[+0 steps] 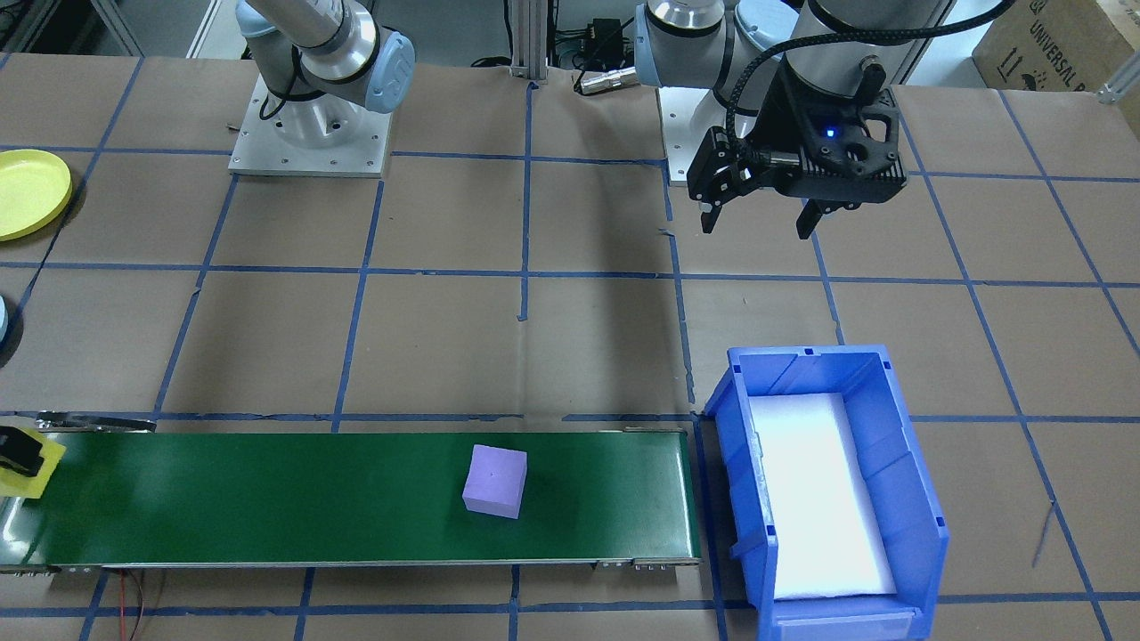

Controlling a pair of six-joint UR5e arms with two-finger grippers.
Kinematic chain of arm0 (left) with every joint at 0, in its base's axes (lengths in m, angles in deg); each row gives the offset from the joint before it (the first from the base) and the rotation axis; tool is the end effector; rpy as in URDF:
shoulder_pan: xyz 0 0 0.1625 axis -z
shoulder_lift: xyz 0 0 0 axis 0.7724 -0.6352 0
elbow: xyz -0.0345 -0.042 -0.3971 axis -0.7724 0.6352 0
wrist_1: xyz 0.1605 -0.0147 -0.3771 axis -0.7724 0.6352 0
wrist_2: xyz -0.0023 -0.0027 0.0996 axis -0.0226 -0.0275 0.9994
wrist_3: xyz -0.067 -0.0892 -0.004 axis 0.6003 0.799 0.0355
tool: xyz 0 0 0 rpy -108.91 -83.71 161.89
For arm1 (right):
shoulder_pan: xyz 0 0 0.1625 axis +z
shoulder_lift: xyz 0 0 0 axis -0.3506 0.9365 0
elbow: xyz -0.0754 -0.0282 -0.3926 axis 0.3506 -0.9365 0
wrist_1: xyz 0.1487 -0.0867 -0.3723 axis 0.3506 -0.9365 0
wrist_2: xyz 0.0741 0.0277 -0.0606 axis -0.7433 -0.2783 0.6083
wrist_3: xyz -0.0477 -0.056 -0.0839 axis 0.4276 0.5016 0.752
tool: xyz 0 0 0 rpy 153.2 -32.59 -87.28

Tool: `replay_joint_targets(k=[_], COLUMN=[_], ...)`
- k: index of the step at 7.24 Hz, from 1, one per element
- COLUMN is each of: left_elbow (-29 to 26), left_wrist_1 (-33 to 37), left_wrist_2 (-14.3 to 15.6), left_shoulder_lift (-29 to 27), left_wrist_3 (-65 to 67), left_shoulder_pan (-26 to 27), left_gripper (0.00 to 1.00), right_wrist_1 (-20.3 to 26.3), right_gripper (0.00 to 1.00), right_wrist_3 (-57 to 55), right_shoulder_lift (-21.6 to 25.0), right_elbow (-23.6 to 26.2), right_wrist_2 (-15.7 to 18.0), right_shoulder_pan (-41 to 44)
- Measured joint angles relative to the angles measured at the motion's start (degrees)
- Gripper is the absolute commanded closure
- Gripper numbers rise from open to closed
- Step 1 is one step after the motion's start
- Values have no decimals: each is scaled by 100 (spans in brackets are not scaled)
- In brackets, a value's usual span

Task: Move block left to right into plate

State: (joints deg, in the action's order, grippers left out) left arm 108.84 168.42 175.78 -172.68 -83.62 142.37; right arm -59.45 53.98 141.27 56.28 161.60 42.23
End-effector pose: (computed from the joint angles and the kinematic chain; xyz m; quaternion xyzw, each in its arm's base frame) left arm -0.1521 -0.4900 0.4689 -0.0115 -0.9997 0.0181 0.0153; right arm -0.1784 -0.6365 0.2699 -0.0473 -0.9987 0.0143 0.0089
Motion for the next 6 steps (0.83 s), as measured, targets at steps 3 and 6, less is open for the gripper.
replay_joint_targets(k=[3,6], left_elbow=[-14,5], left_wrist_1=[242,614], left_wrist_2=[3,4], left_shoulder_lift=[3,23], left_wrist_3=[14,9], left_shoulder_pan=[1,15], left_gripper=[0,0], right_wrist_1=[62,229], right_gripper=[69,69], right_wrist_3=[1647,2639], right_shoulder_lift=[361,984], right_elbow=[258,1274], right_wrist_2=[190,225], right_shoulder_pan=[-1288,-2717])
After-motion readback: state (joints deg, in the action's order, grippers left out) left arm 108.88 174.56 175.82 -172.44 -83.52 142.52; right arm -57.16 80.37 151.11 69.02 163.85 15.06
